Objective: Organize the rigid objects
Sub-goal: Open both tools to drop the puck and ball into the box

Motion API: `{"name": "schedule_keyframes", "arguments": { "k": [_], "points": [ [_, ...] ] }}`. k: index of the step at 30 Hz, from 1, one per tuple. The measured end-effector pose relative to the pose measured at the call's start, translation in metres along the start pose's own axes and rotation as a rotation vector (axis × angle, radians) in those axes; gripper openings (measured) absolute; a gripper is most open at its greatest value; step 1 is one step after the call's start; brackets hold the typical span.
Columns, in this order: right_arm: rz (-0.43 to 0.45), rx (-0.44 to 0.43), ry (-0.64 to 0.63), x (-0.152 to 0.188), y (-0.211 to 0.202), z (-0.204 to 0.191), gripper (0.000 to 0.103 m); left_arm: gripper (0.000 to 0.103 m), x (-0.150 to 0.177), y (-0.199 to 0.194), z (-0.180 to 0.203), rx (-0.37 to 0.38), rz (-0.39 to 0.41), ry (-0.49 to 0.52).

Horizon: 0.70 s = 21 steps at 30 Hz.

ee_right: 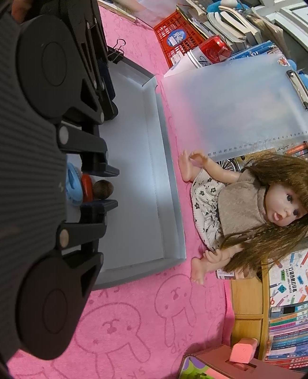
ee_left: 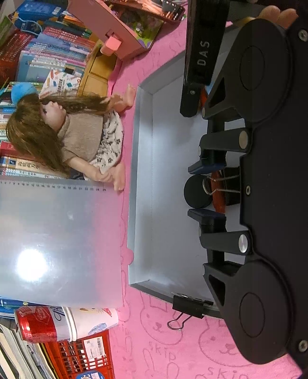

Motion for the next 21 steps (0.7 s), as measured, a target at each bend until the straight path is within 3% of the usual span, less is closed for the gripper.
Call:
{"name": "schedule_keyframes", "arguments": {
  "k": [3,12,21],
  "points": [
    [0.009,0.001,-0.015,0.001,-0.006,-0.002,0.045,0.033,-0.001,-0.009,0.002,-0.004,0.016,0.016],
    [0.055,0.003,-0.084,0.007,-0.031,-0.013,0.064,0.043,0.000,-0.039,0.006,-0.002,0.052,0.040],
    [0.122,-0.006,-0.190,0.023,-0.072,-0.015,0.084,0.063,0.021,-0.088,0.014,0.043,0.124,0.108]
  ]
}}
Point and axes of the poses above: each gripper's, at about its wrist camera, not at the fingertips, and y roughly the way its jaws point, z to its right, x to its underside, the point moved 1 cm from there along y, roughly the way its jaws point, and after that the axes turned 12 degrees about y, right-handed, at the moved point
